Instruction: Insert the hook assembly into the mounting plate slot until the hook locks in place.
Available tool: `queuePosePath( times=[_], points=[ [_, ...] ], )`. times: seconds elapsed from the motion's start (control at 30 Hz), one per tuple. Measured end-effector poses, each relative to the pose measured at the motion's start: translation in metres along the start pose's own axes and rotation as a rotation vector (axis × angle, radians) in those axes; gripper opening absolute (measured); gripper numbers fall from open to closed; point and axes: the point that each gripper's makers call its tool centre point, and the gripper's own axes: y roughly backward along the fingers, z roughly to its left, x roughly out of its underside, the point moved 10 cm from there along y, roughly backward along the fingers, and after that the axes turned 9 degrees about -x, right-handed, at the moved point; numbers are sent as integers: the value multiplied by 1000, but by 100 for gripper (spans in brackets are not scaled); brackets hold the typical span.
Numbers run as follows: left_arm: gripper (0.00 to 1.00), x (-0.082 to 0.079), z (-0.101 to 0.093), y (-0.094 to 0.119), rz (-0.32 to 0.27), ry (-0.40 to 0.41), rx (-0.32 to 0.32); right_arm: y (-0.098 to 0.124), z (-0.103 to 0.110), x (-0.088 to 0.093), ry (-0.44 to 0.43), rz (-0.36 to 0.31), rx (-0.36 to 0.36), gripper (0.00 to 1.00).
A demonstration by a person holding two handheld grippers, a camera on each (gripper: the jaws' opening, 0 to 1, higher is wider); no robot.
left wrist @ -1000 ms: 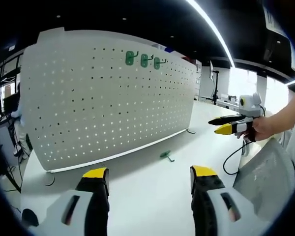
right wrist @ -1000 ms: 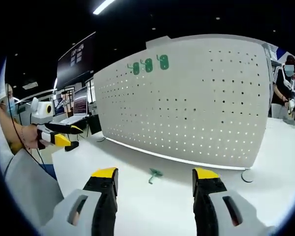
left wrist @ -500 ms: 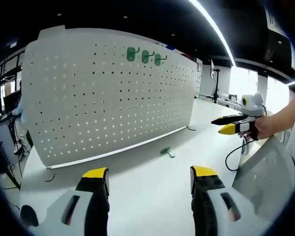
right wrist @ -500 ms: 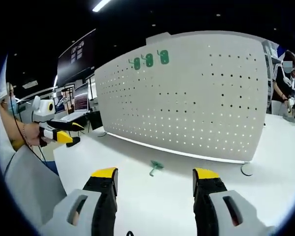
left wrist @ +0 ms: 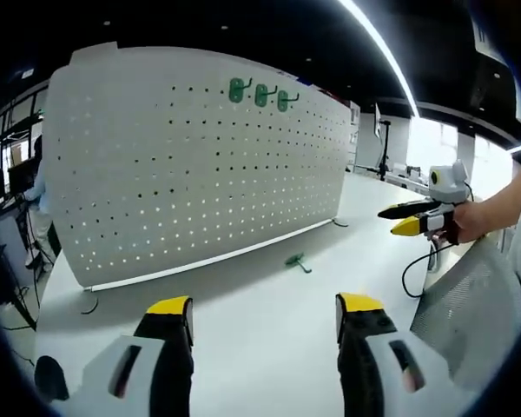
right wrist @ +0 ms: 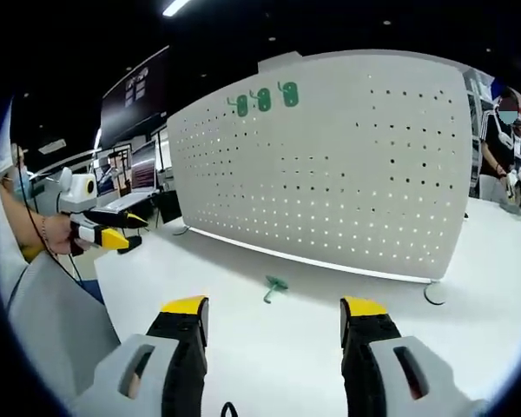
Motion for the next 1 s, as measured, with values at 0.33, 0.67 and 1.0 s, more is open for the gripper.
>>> queuePosePath(
  times=[0.33,0.67,1.0],
  points=[
    [68,-4,-2,-3,-3,-6,6,0,1,1,1,5,0,59],
    [68,-24,-10,-24,-17,-60,62,1,1,1,4,13,-2,59],
    [68,-44,-18,-50,0,-146,166,4,-1,-1,-6,5,0,59]
  ],
)
